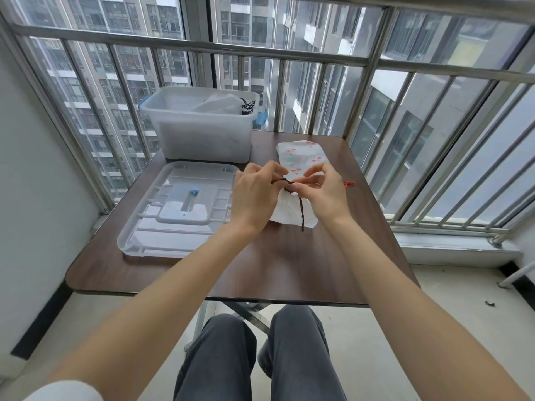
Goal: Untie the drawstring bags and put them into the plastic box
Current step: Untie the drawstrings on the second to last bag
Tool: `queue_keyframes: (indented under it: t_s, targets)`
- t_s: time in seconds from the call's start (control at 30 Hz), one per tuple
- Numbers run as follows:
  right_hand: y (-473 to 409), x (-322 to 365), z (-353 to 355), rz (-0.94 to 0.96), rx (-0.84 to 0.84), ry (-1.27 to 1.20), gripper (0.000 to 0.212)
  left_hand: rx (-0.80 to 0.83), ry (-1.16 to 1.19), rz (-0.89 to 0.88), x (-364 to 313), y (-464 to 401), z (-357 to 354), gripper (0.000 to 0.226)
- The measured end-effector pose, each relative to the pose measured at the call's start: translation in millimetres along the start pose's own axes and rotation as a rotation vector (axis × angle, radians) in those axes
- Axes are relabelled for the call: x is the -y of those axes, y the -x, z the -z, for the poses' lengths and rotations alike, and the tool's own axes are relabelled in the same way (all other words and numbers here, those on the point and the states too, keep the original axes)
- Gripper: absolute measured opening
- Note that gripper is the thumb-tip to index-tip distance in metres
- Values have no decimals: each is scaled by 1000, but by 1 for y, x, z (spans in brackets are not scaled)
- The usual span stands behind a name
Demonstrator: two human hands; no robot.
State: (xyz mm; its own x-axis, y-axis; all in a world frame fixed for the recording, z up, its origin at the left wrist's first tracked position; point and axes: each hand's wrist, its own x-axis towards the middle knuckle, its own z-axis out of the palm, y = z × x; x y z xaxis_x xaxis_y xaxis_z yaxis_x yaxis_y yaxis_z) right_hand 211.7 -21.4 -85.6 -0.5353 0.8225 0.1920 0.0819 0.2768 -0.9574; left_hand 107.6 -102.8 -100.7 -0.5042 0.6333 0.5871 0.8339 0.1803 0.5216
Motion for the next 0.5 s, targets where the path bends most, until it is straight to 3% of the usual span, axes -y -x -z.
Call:
queue_keyframes:
  t_s: [0.2, 0.33, 0.5]
  targets:
    - [5, -10, -14, 431, -110, 537, 14, 139, 527, 395, -4, -9, 6, 18]
    - [9, -10, -18, 469, -179, 594, 11, 182, 790, 620, -6, -10, 10, 24]
    - [8, -7, -22, 415, -209, 551, 11, 196, 924, 737, -6, -7, 9, 31]
